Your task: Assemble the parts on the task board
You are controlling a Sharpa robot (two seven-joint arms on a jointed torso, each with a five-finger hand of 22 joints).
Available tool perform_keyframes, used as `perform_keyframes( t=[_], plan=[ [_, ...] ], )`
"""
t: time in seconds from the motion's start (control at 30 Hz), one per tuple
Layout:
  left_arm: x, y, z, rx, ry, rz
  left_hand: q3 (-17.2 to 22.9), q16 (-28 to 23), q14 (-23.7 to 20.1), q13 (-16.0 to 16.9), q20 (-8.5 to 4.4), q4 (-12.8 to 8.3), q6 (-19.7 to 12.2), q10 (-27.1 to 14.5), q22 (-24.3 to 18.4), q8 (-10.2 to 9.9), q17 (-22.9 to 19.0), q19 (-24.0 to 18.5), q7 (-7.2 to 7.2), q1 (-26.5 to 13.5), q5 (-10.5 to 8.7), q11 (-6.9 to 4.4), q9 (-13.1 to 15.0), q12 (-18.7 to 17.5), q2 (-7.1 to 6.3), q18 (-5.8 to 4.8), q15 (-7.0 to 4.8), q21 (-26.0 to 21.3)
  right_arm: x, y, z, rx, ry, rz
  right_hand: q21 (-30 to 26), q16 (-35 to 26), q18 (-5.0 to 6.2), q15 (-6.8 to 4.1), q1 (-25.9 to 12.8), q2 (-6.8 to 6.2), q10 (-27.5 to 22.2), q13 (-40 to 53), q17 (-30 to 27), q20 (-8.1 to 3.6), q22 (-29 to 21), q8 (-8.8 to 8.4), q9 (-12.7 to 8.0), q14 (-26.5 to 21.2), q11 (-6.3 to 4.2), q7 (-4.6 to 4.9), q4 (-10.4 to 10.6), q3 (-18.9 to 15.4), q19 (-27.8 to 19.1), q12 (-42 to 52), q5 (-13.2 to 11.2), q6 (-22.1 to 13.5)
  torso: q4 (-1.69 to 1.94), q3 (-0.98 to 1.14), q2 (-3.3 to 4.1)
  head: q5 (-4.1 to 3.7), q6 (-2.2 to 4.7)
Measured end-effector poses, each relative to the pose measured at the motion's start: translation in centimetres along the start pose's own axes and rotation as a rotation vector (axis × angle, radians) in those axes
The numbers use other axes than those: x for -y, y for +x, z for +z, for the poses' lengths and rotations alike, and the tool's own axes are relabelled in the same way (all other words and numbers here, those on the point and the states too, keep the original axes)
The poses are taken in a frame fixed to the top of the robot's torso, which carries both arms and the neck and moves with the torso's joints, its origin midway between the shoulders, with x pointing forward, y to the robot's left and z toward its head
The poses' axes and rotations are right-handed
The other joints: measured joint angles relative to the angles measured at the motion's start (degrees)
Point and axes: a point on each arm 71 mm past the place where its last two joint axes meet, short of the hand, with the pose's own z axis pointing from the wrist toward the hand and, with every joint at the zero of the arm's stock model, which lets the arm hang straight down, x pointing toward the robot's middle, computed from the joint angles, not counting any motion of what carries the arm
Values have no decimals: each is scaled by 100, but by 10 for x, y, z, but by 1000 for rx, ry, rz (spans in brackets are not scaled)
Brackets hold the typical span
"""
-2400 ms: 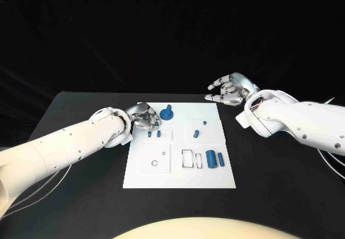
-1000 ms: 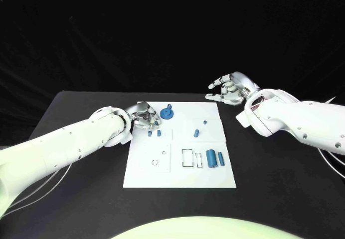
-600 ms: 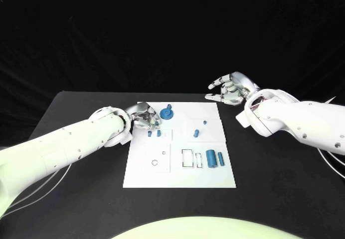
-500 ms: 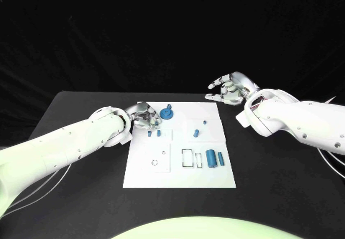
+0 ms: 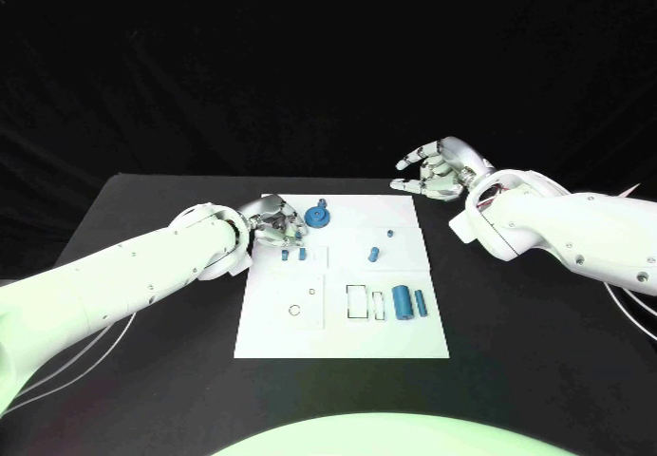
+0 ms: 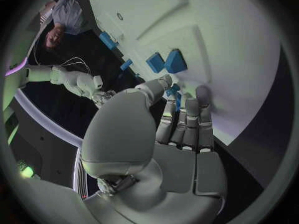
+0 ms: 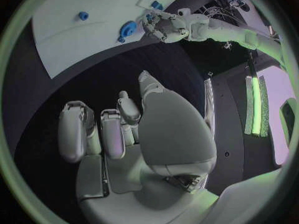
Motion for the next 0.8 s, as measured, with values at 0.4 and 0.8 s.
perform_keyframes(
  t=[0.4, 0.8],
  plan=[
    [-2, -1, -6, 16, 16, -14, -1, 66, -152, -56, 153, 1, -3, -258, -27, -118, -114, 132, -1, 0, 0, 71, -77, 0, 0, -79, 154, -128, 0, 0, 0, 1, -1, 0, 0, 0, 0, 0, 0, 0, 0, 0, 0, 0, 0, 0, 0, 0, 0, 0, 0, 0, 0, 0, 0, 0, 3, 0, -4, 8, 9],
    [4, -6, -12, 35, 48, -43, -339, 66, -152, -61, 153, 42, 0, -278, -46, -118, -143, 130, 0, 0, 0, 90, -81, 0, 0, -163, 153, -167, 2, -1, 1, 4, 3, -3, 0, 0, 0, 0, 0, 0, 0, 0, 0, 0, 0, 0, 0, 0, 0, 0, 0, 0, 0, 0, 0, 0, 3, 2, -8, 13, 26]
  ],
)
